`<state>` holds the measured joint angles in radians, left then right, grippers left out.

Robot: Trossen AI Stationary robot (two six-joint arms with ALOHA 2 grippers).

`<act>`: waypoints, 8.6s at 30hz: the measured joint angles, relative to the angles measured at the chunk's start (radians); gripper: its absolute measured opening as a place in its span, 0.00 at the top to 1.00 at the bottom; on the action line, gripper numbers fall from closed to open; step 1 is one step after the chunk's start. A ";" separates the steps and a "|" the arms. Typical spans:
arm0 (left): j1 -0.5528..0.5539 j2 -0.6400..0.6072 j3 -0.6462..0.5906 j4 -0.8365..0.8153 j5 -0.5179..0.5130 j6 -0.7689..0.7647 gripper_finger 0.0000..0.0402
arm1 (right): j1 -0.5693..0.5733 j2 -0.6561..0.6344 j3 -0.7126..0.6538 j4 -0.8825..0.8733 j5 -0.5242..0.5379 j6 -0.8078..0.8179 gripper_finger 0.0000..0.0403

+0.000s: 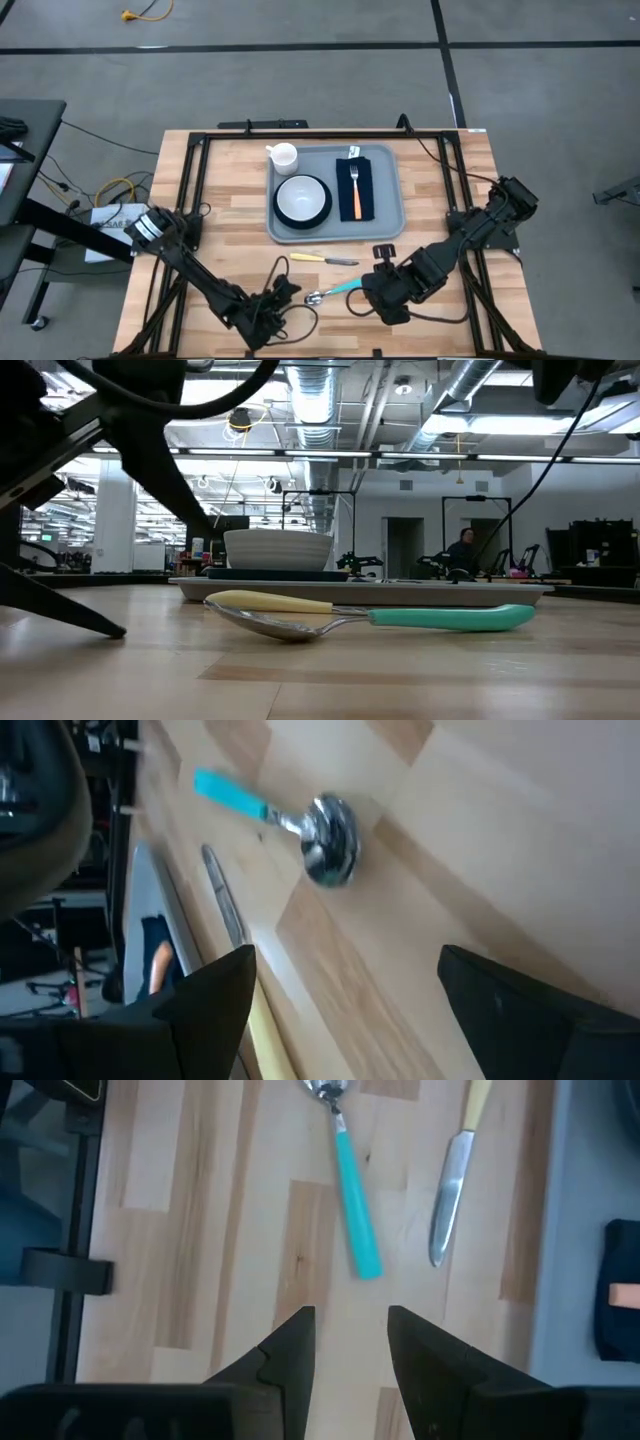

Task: Set up tray
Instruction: Put the green spoon on top of the black napkin on the gray tray

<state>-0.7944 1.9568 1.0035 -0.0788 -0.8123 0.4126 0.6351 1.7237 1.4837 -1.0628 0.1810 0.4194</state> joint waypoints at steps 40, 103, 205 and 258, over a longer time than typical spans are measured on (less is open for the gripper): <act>0.124 0.025 0.030 0.212 0.240 0.378 0.23 | -0.010 0.000 0.000 0.002 0.002 0.000 0.70; 0.218 -0.233 0.260 -0.170 0.287 0.061 1.00 | -0.007 0.000 0.000 0.067 0.184 0.046 0.71; 0.402 -0.466 0.259 0.047 0.405 -0.742 1.00 | -0.012 0.000 0.000 0.373 1.022 -0.288 0.76; 0.331 -0.707 0.259 -0.174 0.413 -0.661 0.64 | -0.043 -0.003 0.066 0.347 0.857 -0.217 1.00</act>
<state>-0.4635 1.2502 1.2625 -0.2533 -0.3996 -0.2487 0.5925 1.7203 1.5499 -0.7161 1.0377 0.2028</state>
